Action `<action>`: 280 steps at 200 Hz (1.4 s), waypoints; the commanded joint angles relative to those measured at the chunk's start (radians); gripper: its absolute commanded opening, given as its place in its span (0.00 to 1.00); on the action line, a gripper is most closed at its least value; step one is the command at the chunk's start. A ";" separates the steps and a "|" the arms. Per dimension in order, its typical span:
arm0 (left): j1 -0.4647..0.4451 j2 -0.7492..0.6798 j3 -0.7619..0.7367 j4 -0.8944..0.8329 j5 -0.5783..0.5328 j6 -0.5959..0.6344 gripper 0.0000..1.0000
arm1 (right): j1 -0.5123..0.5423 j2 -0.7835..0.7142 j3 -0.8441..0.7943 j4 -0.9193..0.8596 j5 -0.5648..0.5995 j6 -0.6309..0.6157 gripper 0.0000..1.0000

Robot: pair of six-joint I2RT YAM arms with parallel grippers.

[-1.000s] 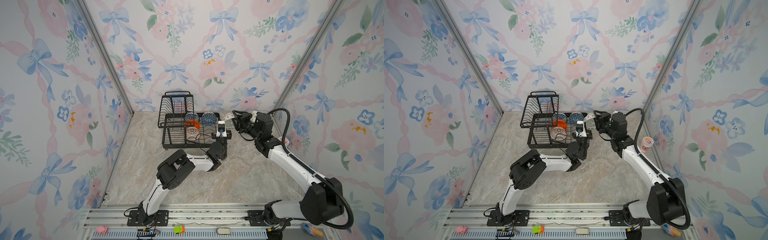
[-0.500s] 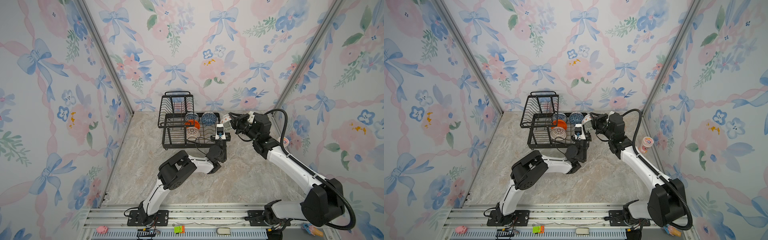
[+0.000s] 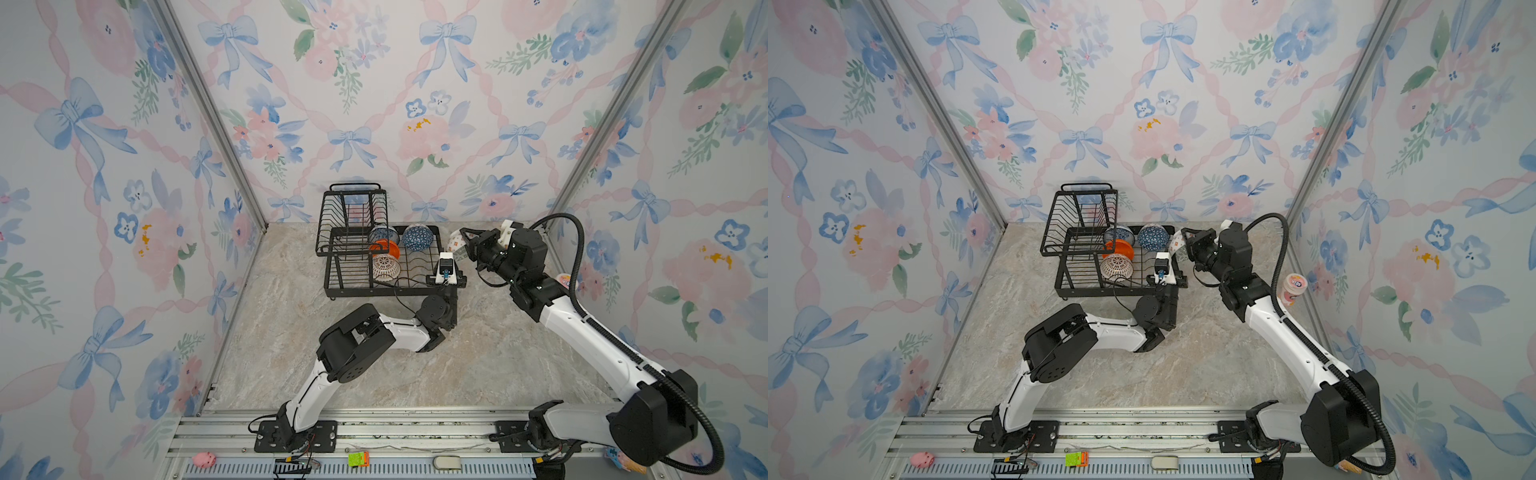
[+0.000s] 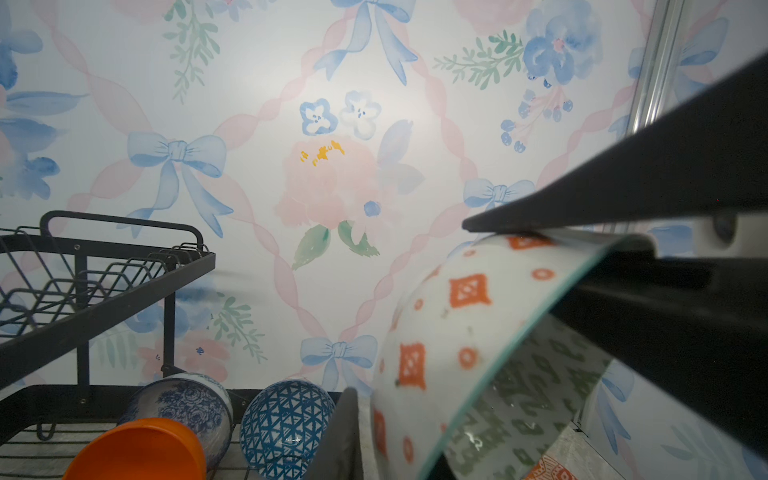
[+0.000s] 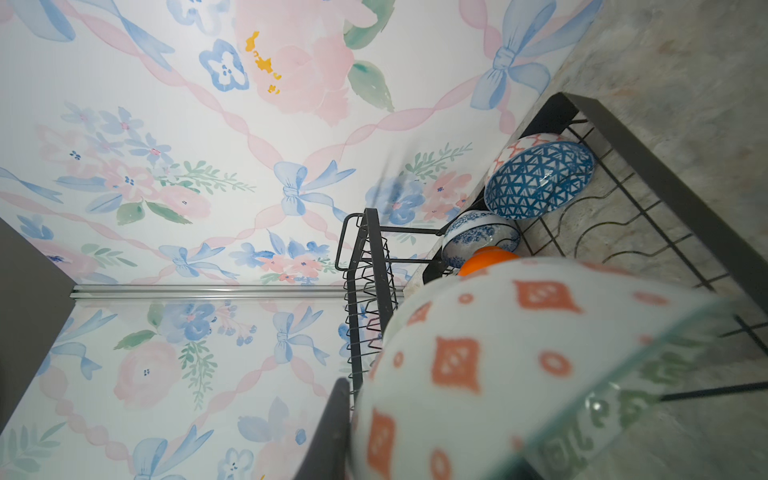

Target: Load the bowls into the dish rack

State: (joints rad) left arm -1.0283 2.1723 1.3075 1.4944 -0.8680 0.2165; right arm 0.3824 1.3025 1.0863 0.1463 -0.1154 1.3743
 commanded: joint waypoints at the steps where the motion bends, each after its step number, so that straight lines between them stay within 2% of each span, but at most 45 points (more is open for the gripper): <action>1: 0.010 -0.008 -0.010 0.035 -0.030 0.000 0.22 | -0.007 -0.025 0.035 0.004 0.076 -0.096 0.00; 25: 0.010 -0.011 -0.013 0.029 -0.028 -0.004 0.35 | -0.007 -0.020 0.036 0.013 0.069 -0.105 0.00; 50: 0.010 -0.027 -0.025 0.008 -0.030 -0.018 0.42 | -0.009 -0.016 0.041 0.016 0.065 -0.123 0.00; 79: 0.010 -0.060 -0.070 -0.033 -0.031 -0.055 0.57 | -0.031 -0.012 0.040 0.037 0.038 -0.135 0.00; 111: 0.006 -0.115 -0.144 -0.085 -0.008 -0.108 0.84 | -0.070 0.000 0.030 0.092 -0.001 -0.129 0.00; 130: -0.001 -0.154 -0.175 -0.172 0.005 -0.145 0.97 | -0.093 0.013 0.029 0.118 -0.028 -0.125 0.00; 177: -0.040 -0.281 -0.214 -0.507 0.062 -0.243 0.98 | -0.160 0.035 -0.009 0.223 -0.101 -0.121 0.00; 193: -0.036 -0.331 -0.184 -0.702 0.062 -0.298 0.98 | -0.168 0.035 -0.011 0.214 -0.103 -0.152 0.00; 211: -0.028 -0.385 -0.155 -0.832 0.095 -0.297 0.98 | -0.168 0.039 -0.006 0.190 -0.093 -0.198 0.00; 240: 0.020 -0.465 -0.083 -1.105 0.207 -0.338 0.98 | -0.159 0.058 -0.020 0.212 -0.087 -0.210 0.00; 280: 0.112 -0.576 -0.090 -1.311 0.336 -0.347 0.98 | -0.116 0.121 -0.015 0.279 -0.082 -0.208 0.00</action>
State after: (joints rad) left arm -0.9611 1.6592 1.2160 0.3962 -0.6273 -0.1043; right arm 0.2306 1.3872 1.0725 0.3099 -0.1905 1.1946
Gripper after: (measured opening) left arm 0.979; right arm 0.115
